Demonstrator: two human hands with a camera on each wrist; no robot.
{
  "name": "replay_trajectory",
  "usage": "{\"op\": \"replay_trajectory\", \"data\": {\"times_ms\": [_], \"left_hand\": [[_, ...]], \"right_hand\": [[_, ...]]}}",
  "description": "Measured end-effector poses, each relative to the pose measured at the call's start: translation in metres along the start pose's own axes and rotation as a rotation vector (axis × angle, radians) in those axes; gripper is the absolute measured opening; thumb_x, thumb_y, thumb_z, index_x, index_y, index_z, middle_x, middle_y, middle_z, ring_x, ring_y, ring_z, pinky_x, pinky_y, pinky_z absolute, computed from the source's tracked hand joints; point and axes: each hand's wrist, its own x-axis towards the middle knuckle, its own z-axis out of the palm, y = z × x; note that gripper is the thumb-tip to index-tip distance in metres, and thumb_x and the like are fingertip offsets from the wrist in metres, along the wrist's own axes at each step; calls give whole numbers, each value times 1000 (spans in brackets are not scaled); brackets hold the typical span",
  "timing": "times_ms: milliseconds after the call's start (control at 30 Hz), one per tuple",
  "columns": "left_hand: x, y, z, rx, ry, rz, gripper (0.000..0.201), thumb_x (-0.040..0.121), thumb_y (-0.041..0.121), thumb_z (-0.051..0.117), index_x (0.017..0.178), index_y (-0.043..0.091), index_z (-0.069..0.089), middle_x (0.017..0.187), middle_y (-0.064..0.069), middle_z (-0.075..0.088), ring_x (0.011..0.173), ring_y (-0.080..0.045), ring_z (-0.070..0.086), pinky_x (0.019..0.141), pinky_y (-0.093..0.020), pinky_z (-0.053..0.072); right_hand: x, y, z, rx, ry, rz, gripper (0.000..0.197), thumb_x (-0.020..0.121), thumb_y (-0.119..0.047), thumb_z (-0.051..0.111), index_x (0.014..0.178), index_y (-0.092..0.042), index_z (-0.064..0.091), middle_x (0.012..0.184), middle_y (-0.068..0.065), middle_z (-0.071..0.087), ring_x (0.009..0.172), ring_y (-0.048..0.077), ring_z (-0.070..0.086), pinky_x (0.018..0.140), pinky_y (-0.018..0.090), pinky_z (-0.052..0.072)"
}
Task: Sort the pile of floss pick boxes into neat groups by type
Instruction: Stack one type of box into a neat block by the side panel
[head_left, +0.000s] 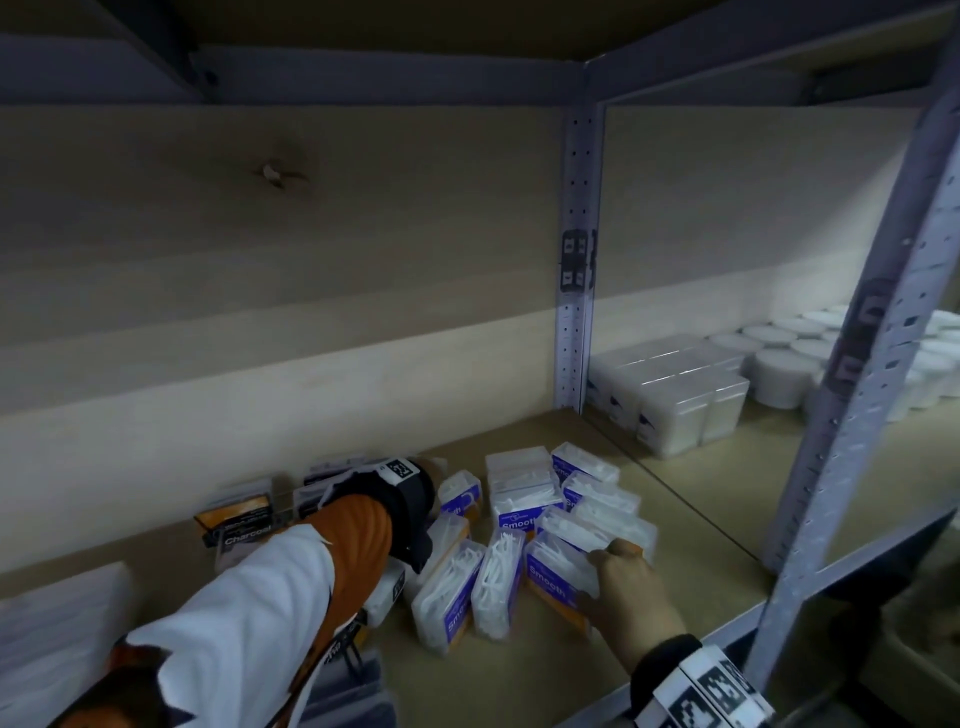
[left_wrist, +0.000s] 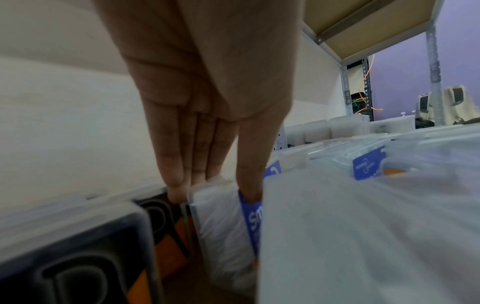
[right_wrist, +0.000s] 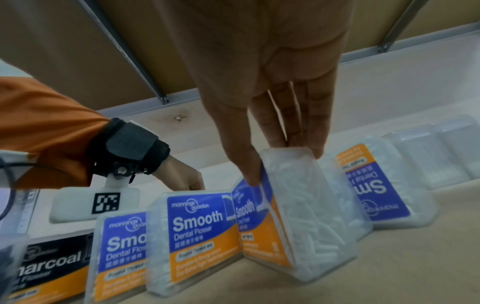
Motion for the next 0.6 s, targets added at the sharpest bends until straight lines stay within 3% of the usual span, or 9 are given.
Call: {"op": "replay_trajectory", "data": {"times_ms": [67,133,233,433,500,600], "left_hand": [[-7,2,-6,140,-29,58,70,81,39,68,141,15,42,143,-2,45,132,-20,45,102,-23,40],[-10,1,-8,308,-54,141,91,73,49,71,146,15,31,149,-5,39,135,-19,41,109,-26,34],[-4,4,-11,249,19,132,109,63,45,79,148,8,23,147,-8,42,130,-21,48,105,-26,39],[11,8,-12,228,-8,107,106,53,39,85,141,10,34,138,-7,51,122,-21,55,101,-28,44],[16,8,-10,208,-5,85,98,53,39,85,136,10,41,135,-7,53,118,-21,58,94,-26,46],[23,7,-7,167,-28,59,70,66,39,81,126,13,55,125,-3,61,110,-18,63,83,-21,46]], "right_hand": [[-1,0,0,-3,2,-3,44,93,-30,53,133,-13,47,137,5,42,127,19,45,101,25,40],[-1,0,0,-4,0,-6,42,94,-28,53,133,-13,47,137,5,41,127,19,45,101,26,40],[-3,0,-1,-2,-5,-9,41,94,-25,52,132,-12,47,137,6,39,127,19,45,102,27,40],[-5,0,-1,-2,-1,-16,43,95,-24,50,135,-11,44,137,6,38,128,20,43,104,28,39],[-6,0,-2,-9,0,-25,41,95,-23,49,134,-11,44,136,6,38,128,20,43,103,28,40],[-6,-1,-2,-36,-2,-43,39,96,-24,47,132,-9,45,137,5,39,130,21,40,104,29,40]]}}
